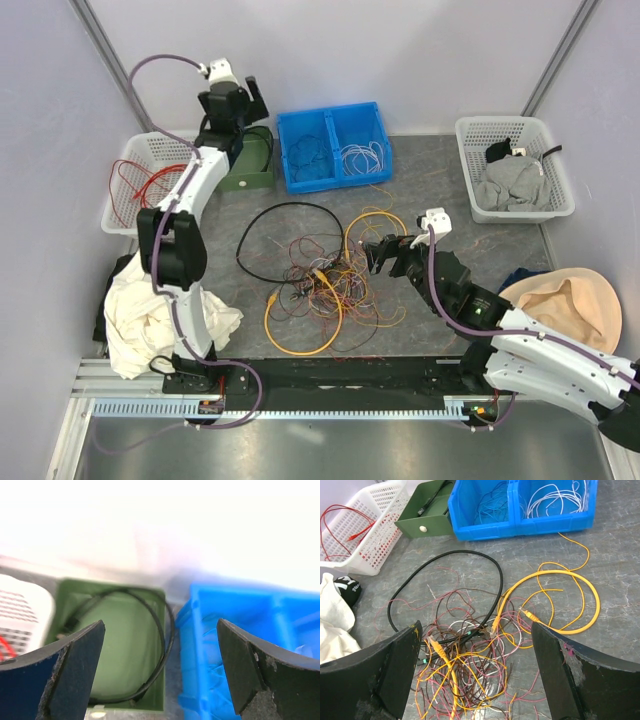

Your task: Untangle the cables

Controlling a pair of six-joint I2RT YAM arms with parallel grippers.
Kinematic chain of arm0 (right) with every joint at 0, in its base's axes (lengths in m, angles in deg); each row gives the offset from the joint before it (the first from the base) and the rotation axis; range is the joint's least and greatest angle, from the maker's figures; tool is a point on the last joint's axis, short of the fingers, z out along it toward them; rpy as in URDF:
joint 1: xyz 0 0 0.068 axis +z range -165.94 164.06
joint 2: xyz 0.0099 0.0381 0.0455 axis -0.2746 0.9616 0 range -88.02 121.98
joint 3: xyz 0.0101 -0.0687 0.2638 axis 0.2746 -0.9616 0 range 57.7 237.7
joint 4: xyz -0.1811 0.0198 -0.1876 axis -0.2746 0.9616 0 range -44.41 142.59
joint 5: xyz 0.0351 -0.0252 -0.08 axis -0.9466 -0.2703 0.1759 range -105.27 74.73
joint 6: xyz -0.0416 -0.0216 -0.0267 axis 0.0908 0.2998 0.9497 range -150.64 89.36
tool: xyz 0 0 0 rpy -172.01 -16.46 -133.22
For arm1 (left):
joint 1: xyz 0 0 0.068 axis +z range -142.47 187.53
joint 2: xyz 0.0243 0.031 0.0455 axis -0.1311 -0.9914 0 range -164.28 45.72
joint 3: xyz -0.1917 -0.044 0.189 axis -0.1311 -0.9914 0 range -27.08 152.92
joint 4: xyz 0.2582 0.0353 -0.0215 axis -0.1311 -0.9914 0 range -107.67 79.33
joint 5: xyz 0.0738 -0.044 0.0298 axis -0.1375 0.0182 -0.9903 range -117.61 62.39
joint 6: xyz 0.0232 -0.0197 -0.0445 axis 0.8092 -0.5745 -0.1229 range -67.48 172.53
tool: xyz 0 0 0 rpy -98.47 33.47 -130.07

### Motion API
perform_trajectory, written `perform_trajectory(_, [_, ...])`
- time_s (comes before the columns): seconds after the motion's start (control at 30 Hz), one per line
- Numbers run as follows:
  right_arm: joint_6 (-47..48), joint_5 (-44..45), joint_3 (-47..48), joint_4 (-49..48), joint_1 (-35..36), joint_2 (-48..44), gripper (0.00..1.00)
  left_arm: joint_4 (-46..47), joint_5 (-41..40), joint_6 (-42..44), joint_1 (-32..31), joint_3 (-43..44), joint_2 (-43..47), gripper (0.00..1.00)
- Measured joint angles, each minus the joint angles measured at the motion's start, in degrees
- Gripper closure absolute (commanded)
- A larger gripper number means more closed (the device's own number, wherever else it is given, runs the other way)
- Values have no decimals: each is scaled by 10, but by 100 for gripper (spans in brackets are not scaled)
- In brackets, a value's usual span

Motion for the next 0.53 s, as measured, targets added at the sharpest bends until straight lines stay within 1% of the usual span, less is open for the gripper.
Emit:
perform_trajectory(0.17, [0, -4, -5, -4, 0, -7, 3, -64, -17, -31, -7, -8, 107, 0])
perform_trajectory(0.23, [0, -4, -5, -4, 0, -7, 3, -87, -24, -45, -20, -32, 156, 0])
perform_trajectory(0.3, [0, -4, -5, -4, 0, -11, 2, -112, -29, -58, -47, -75, 213, 0])
perform_trajectory(0.4, [0, -4, -6, -3, 0, -26, 3, -149, -26, -82, -121, -143, 284, 0])
perform_trajectory(0.53, [0, -3, -10, -4, 0, -54, 2, -192, -24, -121, -239, -252, 350, 0])
